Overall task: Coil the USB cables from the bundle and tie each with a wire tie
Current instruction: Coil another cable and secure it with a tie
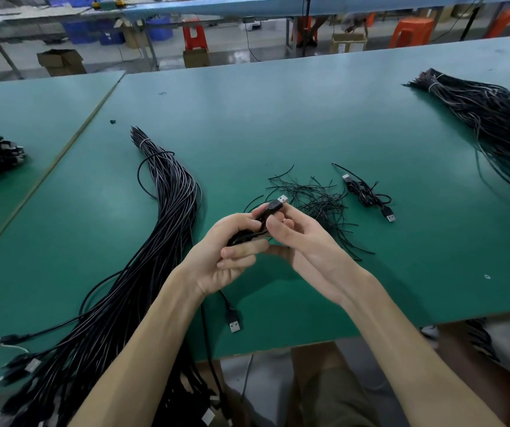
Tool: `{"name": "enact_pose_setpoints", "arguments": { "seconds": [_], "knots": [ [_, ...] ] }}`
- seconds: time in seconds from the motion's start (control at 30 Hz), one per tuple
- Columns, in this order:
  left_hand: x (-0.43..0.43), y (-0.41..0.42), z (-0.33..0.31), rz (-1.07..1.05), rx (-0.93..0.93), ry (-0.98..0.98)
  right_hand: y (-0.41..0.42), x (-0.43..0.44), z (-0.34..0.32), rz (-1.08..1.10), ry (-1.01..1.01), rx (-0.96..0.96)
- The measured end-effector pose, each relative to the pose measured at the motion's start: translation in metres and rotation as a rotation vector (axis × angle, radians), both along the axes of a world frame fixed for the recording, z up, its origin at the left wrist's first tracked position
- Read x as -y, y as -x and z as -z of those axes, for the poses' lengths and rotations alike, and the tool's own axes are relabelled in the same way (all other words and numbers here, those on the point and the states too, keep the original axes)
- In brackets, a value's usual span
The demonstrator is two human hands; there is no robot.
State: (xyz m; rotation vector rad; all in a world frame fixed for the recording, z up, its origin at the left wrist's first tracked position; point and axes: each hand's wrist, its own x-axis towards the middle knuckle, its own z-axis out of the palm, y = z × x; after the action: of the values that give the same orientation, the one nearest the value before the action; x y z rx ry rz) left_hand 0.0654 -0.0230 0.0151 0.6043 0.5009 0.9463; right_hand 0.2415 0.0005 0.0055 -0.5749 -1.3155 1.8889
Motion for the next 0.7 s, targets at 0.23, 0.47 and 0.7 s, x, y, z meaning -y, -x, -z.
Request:
{"name": "enact_pose_setpoints", "arguments": {
  "seconds": [0.23, 0.47, 0.7],
  "knots": [
    [-0.001, 0.003, 0.003, 0.030, 0.248, 0.180, 0.007, -0.005, 0.010, 0.004, 0.080, -0.038],
    [-0.003, 0.002, 0.008, 0.049, 0.295, 0.224, 0.006, -0.012, 0.005, -0.032, 0.130, -0.060],
    [-0.004, 0.004, 0.011, 0.075, 0.208, 0.168, 0.006, -0.013, -0.001, 0.036, 0.066, 0.045]
  ]
}}
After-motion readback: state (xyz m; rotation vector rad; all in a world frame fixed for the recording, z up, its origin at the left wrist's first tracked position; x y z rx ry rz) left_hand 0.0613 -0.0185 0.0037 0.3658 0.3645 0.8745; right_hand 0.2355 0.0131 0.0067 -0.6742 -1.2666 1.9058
